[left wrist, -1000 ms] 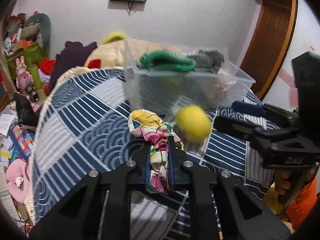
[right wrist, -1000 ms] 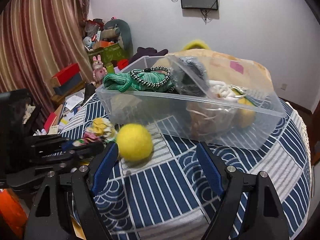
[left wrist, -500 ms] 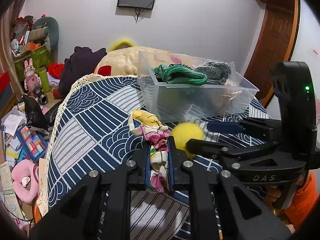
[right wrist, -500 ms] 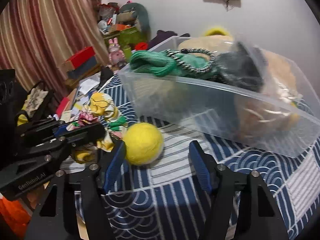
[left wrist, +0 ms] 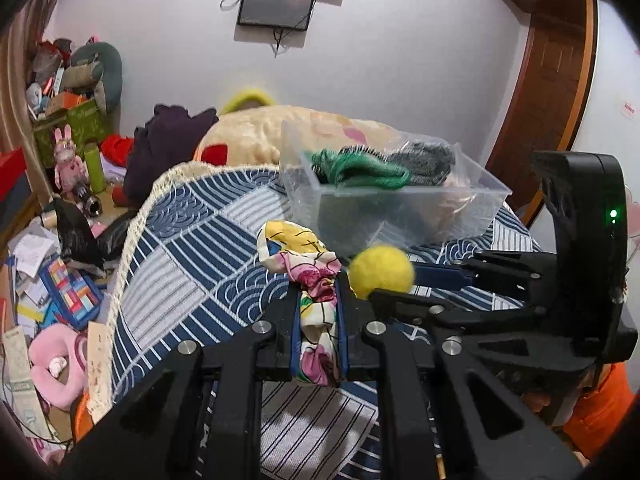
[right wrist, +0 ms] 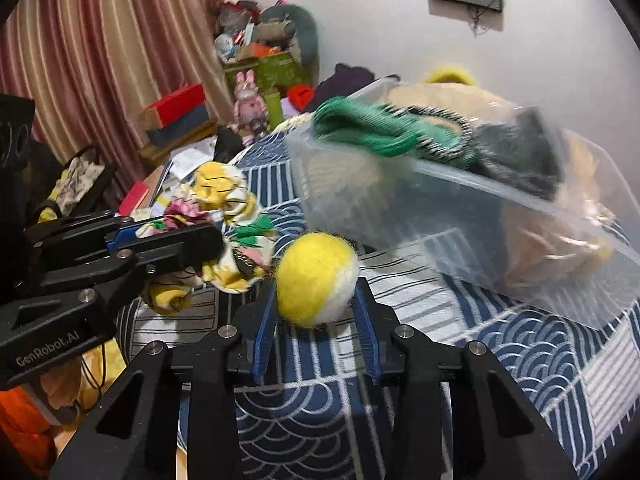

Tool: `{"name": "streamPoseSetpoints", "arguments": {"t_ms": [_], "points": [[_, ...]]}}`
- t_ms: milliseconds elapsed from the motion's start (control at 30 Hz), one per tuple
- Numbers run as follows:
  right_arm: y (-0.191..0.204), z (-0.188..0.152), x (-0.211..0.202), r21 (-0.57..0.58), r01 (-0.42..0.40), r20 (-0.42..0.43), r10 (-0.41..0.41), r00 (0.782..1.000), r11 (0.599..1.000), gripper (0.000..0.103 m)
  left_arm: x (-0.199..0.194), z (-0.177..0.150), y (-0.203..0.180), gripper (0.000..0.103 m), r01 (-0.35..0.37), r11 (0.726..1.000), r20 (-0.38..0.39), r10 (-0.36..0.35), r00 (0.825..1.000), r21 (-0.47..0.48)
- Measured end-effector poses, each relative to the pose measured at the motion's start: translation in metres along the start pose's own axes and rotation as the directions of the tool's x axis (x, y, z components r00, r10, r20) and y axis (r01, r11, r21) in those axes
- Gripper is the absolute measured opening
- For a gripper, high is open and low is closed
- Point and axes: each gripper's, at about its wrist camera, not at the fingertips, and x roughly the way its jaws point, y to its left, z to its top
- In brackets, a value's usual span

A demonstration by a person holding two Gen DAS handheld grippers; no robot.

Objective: Organize soft objects
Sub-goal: 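Grasp the floral scrunchie with the left tool while the right tool grasps the yellow ball, then place the scrunchie in the box with the left tool while the right tool places the yellow ball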

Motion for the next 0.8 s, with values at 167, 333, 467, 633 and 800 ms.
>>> {"name": "streamPoseSetpoints", "arguments": {"t_ms": [167, 333, 467, 633, 800], "points": [[-0.017, 0.001, -0.028, 0.051, 0.041, 0.071, -0.044, 0.996, 0.998, 0.034, -0.015, 0.012, -0.01, 0.014, -0.001, 1.0, 0.059, 0.0, 0.998, 0.02], [-0.033, -0.003, -0.06, 0.093, 0.085, 0.146, -0.098, 0.984, 0.992, 0.034, -0.029, 0.031, -0.025, 0.014, 0.018, 0.999, 0.133, -0.022, 0.991, 0.031], [-0.048, -0.001, -0.083, 0.135, 0.116, 0.206, -0.142, 0.968, 0.984, 0.034, -0.033, 0.045, -0.035, 0.014, 0.026, 0.999, 0.173, -0.032, 0.984, 0.038], [-0.06, 0.002, -0.106, 0.173, 0.162, 0.264, -0.205, 0.942, 0.971, 0.034, -0.024, 0.063, -0.045, 0.014, 0.043, 0.997, 0.209, -0.054, 0.976, 0.056], [-0.074, 0.008, -0.118, 0.198, 0.223, 0.295, -0.275, 0.915, 0.954, 0.034, 0.005, 0.081, -0.052, 0.014, 0.067, 0.996, 0.179, -0.075, 0.981, 0.053]]}}
